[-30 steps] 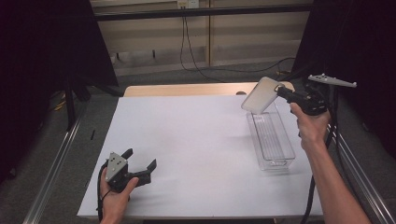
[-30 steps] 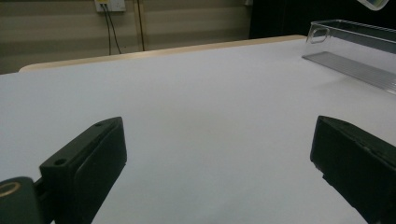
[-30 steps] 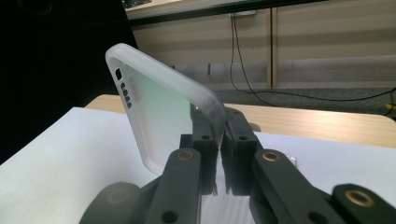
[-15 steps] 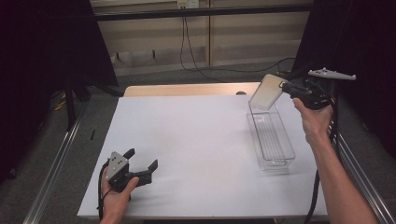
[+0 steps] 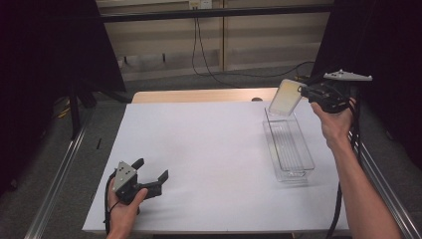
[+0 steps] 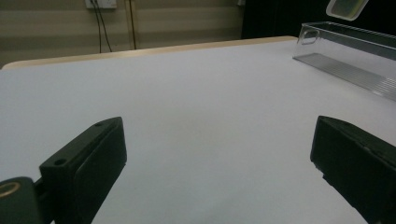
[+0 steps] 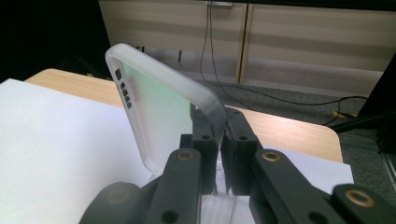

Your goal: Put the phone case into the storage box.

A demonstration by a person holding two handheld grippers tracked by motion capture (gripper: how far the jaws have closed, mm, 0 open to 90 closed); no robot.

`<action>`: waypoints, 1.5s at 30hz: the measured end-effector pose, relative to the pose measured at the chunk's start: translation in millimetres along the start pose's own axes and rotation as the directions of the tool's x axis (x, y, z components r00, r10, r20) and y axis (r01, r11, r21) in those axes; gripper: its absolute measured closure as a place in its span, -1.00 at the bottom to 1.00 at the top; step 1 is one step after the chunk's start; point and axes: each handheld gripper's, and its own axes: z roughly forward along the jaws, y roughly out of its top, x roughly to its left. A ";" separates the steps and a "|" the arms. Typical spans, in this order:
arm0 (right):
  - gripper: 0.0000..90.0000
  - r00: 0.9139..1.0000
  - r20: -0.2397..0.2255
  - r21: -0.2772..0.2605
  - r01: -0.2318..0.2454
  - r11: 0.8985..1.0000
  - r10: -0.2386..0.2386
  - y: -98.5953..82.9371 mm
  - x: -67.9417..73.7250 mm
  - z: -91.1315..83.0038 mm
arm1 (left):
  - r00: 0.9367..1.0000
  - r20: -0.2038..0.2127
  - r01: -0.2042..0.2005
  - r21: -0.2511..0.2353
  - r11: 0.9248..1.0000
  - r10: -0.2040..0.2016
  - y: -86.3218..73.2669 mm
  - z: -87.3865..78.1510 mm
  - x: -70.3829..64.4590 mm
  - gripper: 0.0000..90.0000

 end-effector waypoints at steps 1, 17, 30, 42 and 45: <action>0.88 1.000 0.003 0.005 0.012 1.000 -0.012 -0.8 -1.8 4.4 | 1.000 0.002 0.000 0.001 1.000 0.000 0.1 -0.1 0.2 -0.92; 0.88 0.998 0.026 0.042 0.048 0.998 -0.049 -6.3 -6.3 20.7 | 1.000 0.003 0.000 -0.003 1.000 0.000 0.3 -1.5 -0.3 -0.92; 0.88 0.996 0.026 0.062 0.088 0.994 -0.090 -10.2 -3.8 31.8 | 1.000 0.004 -0.003 -0.012 1.000 0.003 1.4 -3.7 0.0 -0.92; 0.88 0.994 0.038 0.081 0.103 0.991 -0.106 -15.6 -4.2 40.3 | 1.000 -0.003 -0.013 -0.018 1.000 0.012 2.4 -5.7 0.8 -0.92; 0.88 0.993 0.036 0.089 0.112 0.990 -0.115 -17.4 -4.5 42.0 | 1.000 -0.004 -0.008 -0.022 1.000 0.008 2.5 -5.0 1.0 -0.92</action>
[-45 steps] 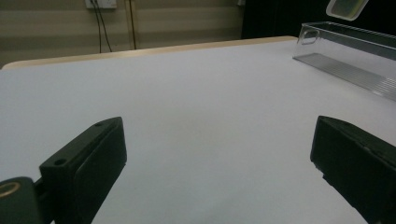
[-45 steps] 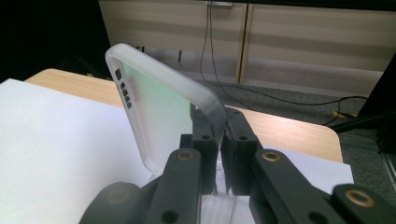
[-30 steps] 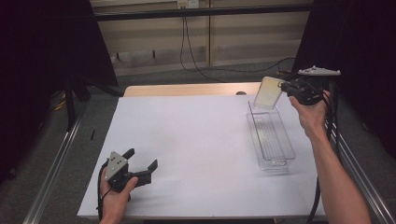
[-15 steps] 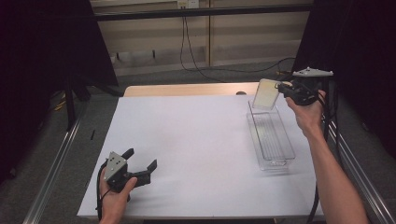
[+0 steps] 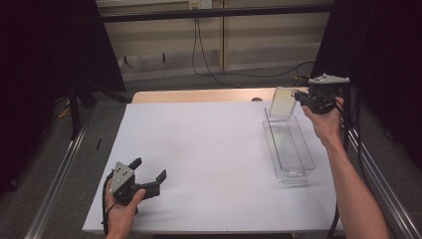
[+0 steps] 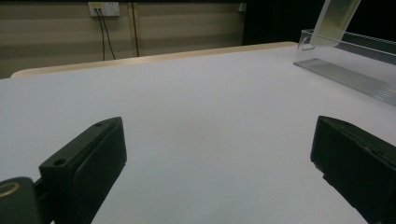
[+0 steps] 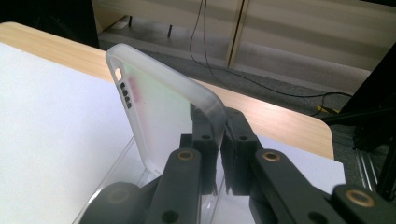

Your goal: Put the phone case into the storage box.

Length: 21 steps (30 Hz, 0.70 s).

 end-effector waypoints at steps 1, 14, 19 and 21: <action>0.88 1.000 0.000 0.005 0.003 1.000 -0.003 -0.8 0.0 1.0 | 1.000 0.000 -0.002 0.001 1.000 0.002 0.1 0.2 0.0 -0.92; 0.88 0.999 0.008 0.039 0.038 0.999 -0.038 -9.5 7.2 19.7 | 1.000 0.002 -0.010 0.008 1.000 0.010 -0.4 1.0 -0.9 -0.92; 0.89 0.999 0.014 0.043 0.047 0.998 -0.048 -11.0 8.7 23.4 | 1.000 0.013 -0.015 0.011 1.000 0.015 -0.1 2.5 -2.0 -0.92; 0.89 0.998 0.021 0.045 0.050 0.998 -0.051 -11.9 9.1 24.7 | 1.000 0.012 -0.015 0.008 1.000 0.015 0.0 2.3 -2.5 -0.92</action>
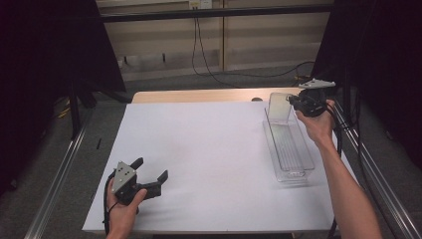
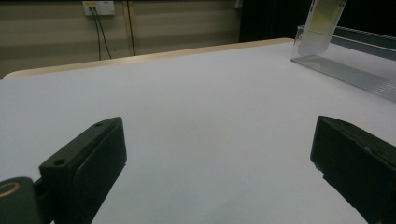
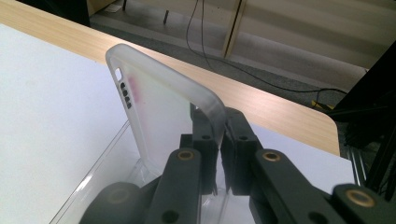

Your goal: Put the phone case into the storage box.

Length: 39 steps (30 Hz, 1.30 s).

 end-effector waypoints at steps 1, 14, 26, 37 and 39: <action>0.89 1.000 0.002 -0.002 -0.003 1.000 0.003 -0.5 0.1 0.4 | 1.000 0.001 0.003 -0.002 1.000 -0.003 0.0 0.0 -0.2 -0.92; 0.89 1.000 -0.001 0.005 -0.002 1.000 0.002 -5.5 -0.3 7.2 | 1.000 0.006 -0.008 0.001 1.000 0.008 0.3 0.8 -1.4 -0.92; 0.88 0.999 -0.043 0.019 -0.011 1.000 0.012 -1.7 -13.2 14.8 | 1.000 0.006 -0.007 -0.002 1.000 0.007 0.4 1.4 -2.1 -0.92; 0.88 0.998 -0.059 0.024 -0.018 1.000 0.019 1.6 -17.4 19.8 | 1.000 0.006 -0.008 0.005 1.000 0.008 -0.1 1.7 -1.9 -0.92; 0.88 0.998 -0.061 0.026 -0.018 0.999 0.020 2.4 -17.6 20.3 | 1.000 0.006 -0.009 0.005 1.000 0.009 0.0 1.9 -1.7 -0.92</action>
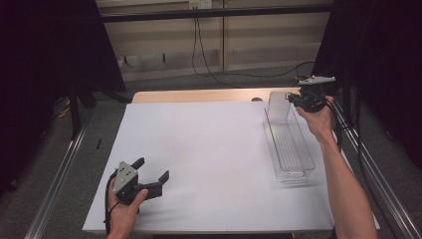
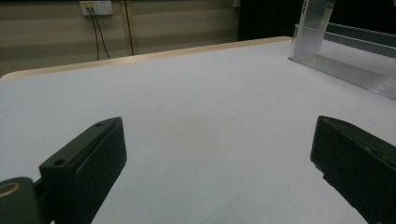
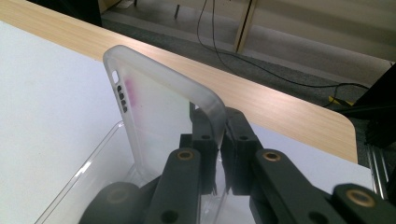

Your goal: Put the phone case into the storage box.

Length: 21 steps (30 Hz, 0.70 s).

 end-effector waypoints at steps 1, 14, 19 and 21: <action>0.88 1.000 -0.001 -0.001 0.002 1.000 -0.002 0.4 -0.1 0.5 | 1.000 0.000 0.000 0.000 1.000 0.000 0.1 0.1 0.2 -0.92; 0.85 0.999 0.006 -0.002 -0.037 0.999 0.037 1.1 -4.1 4.7 | 1.000 0.002 -0.001 0.001 1.000 0.001 0.1 -0.3 0.1 -0.92; 0.85 0.999 -0.003 -0.004 -0.054 0.999 0.054 0.9 -5.1 5.0 | 1.000 0.000 0.002 0.001 1.000 -0.002 -0.3 0.4 0.6 -0.92; 0.85 0.998 -0.003 -0.004 -0.057 0.998 0.057 0.8 -5.2 5.3 | 1.000 -0.002 0.001 0.001 1.000 -0.001 -0.2 0.0 0.9 -0.92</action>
